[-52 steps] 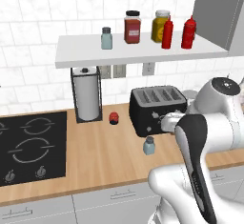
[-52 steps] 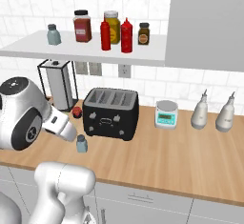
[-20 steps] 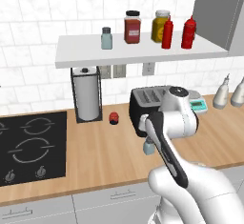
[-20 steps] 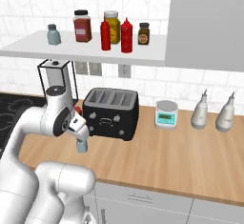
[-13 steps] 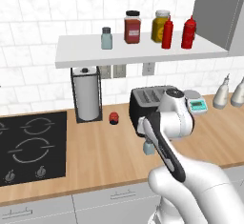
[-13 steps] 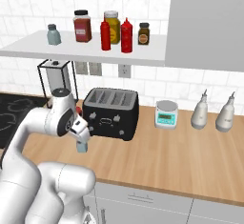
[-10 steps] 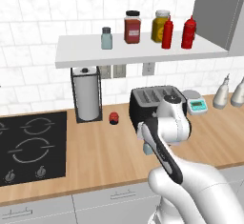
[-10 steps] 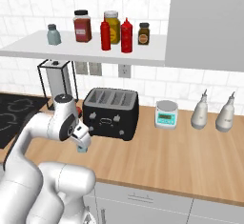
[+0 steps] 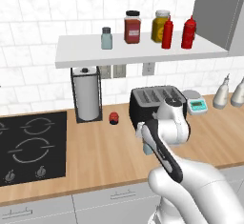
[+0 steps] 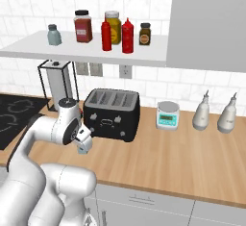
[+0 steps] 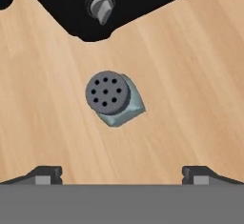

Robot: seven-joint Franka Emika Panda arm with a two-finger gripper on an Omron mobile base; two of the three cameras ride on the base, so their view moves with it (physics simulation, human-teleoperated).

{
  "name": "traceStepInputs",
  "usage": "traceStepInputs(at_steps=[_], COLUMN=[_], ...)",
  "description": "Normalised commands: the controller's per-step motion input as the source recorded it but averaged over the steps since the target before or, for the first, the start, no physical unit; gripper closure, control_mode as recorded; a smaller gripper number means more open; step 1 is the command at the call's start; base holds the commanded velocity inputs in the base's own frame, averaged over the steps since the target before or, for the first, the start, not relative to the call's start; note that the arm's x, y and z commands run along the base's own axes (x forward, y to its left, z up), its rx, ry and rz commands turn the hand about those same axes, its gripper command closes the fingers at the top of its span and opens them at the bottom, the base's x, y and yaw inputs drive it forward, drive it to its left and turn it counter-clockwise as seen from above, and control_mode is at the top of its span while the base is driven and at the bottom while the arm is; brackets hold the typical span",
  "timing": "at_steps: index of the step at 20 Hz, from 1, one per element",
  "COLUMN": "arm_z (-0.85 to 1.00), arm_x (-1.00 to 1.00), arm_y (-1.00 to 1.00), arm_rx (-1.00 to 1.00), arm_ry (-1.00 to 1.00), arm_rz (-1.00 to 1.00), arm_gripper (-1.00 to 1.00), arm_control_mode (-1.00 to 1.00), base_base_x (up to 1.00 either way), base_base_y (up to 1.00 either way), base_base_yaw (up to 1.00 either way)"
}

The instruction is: Put the shaker and condiment bottle from the counter next to their counterparts in the cabinet.

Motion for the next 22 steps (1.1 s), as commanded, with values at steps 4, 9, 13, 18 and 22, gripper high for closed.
traceStepInputs(at_steps=[4,9,13,18,22], arm_z=[-0.01,-0.16,-0.32,-0.34,-0.16], arm_x=[0.42,0.13,0.19,0.25,0.00], arm_y=[0.00,0.06,-0.01,-0.04,0.00], arm_rx=[-0.01,-0.01,0.00,0.00,0.03], arm_ry=[0.00,0.00,0.00,0.00,0.00], arm_rz=[0.00,-0.01,0.00,0.00,0.00], arm_gripper=[-1.00,-1.00,-1.00,-1.00,-1.00], arm_control_mode=[-1.00,-1.00,-1.00,-1.00,-1.00], base_base_x=[0.00,0.00,0.00,0.00,0.00], base_base_y=[0.00,0.00,0.00,0.00,0.00], base_base_yaw=[0.00,0.00,0.00,0.00,0.00])
